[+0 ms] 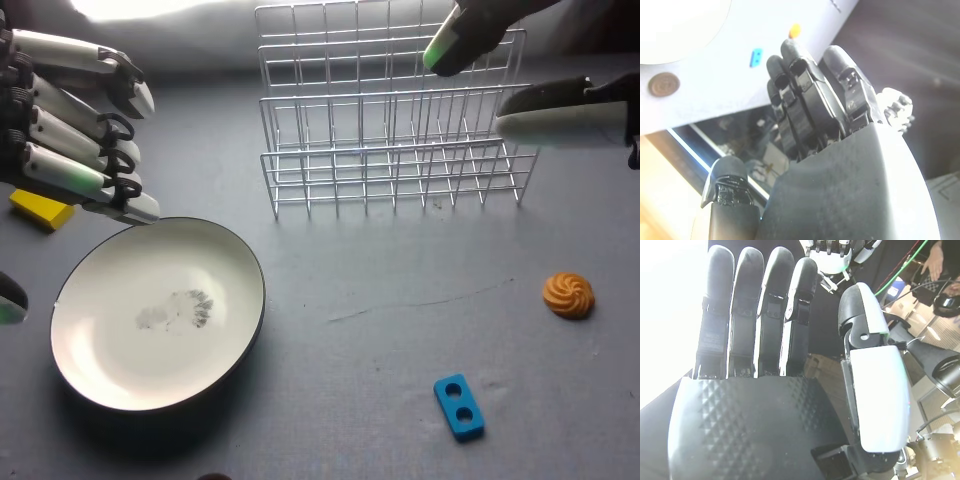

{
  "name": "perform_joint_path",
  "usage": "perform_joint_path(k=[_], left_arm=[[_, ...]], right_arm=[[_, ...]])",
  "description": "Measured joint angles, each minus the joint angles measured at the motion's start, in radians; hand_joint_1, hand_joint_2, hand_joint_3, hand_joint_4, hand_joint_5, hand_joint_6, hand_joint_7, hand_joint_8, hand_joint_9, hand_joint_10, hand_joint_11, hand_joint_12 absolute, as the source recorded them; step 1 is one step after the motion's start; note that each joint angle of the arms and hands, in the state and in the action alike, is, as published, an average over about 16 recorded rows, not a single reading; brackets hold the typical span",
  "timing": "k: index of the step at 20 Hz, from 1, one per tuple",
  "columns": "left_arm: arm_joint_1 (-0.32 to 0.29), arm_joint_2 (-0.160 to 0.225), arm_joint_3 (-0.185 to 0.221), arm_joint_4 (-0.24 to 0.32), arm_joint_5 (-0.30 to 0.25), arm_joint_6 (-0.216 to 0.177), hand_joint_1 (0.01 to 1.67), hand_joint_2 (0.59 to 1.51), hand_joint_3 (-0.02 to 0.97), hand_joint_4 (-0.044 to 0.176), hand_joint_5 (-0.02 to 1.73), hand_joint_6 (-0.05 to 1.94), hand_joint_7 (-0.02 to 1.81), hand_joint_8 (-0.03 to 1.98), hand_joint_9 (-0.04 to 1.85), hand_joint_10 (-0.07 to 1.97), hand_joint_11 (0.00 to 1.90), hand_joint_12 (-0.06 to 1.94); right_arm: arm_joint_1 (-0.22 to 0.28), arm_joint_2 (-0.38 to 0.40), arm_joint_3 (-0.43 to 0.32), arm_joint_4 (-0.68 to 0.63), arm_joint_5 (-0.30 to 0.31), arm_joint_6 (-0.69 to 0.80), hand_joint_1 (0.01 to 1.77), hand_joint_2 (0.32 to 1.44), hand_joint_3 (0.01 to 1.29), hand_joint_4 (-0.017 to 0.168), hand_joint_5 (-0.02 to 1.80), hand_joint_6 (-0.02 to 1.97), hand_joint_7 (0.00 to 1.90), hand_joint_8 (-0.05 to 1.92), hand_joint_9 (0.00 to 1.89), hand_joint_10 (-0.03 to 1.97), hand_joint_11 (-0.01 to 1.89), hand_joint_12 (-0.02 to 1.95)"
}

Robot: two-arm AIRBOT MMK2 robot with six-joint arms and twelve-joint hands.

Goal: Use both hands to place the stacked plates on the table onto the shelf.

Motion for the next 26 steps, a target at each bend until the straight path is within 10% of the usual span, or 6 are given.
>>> perform_joint_path(k=[15,26], left_arm=[[0.045,-0.029,0.032,0.055,-0.029,-0.012,0.02,1.119,0.039,0.006,0.02,0.01,0.02,-0.02,0.02,0.01,0.01,-0.01],[0.293,-0.119,0.169,-0.005,-0.023,0.069,0.02,1.123,0.033,0.006,0.02,0.01,0.02,0.00,0.01,0.01,0.01,-0.01]], right_arm=[[-0.139,-0.014,-0.002,0.076,0.045,-0.148,0.20,1.19,0.01,0.000,0.09,-0.01,0.08,0.02,0.05,0.02,0.02,0.10],[-0.198,-0.023,-0.002,0.156,0.053,-0.252,0.26,1.15,0.01,0.004,0.06,-0.01,0.05,0.02,0.03,0.01,0.02,0.07]])
